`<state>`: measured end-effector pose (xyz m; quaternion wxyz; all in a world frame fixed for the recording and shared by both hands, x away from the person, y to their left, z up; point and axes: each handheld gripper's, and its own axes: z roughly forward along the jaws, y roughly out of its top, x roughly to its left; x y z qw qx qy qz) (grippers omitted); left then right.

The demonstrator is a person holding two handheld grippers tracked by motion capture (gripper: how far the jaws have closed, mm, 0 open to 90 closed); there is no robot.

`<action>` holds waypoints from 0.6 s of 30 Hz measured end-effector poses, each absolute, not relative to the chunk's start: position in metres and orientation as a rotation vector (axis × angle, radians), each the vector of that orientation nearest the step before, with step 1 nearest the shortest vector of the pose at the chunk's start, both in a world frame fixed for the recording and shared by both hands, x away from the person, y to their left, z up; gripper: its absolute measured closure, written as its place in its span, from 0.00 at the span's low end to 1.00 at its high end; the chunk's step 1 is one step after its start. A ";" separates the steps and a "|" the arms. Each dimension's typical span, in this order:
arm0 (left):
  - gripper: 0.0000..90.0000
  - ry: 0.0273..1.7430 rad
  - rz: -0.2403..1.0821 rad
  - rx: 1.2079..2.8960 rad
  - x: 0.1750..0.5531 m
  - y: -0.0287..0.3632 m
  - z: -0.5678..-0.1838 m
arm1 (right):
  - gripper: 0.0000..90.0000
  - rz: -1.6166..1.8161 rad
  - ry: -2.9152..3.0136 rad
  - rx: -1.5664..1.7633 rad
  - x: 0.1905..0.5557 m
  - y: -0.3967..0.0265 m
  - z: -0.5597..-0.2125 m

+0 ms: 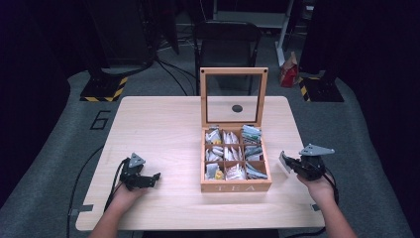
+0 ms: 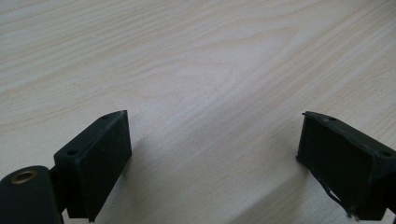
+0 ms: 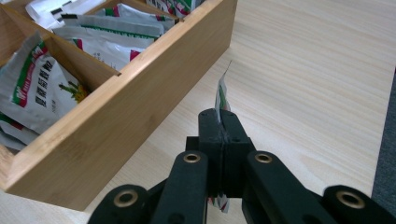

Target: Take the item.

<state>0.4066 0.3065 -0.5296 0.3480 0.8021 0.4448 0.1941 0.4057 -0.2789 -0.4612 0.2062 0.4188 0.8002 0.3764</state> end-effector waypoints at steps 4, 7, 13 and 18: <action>0.10 1.152 0.505 2.080 0.407 0.307 -0.530 | 0.99 1.040 2.227 1.175 0.406 -0.278 -0.465; 0.10 1.151 0.507 2.080 0.407 0.307 -0.530 | 0.99 1.027 2.216 1.170 0.408 -0.279 -0.468; 0.10 1.154 0.503 2.079 0.407 0.306 -0.530 | 0.99 1.020 2.222 1.177 0.408 -0.279 -0.473; 0.10 1.157 0.499 2.080 0.406 0.306 -0.530 | 0.99 1.015 2.218 1.182 0.407 -0.278 -0.478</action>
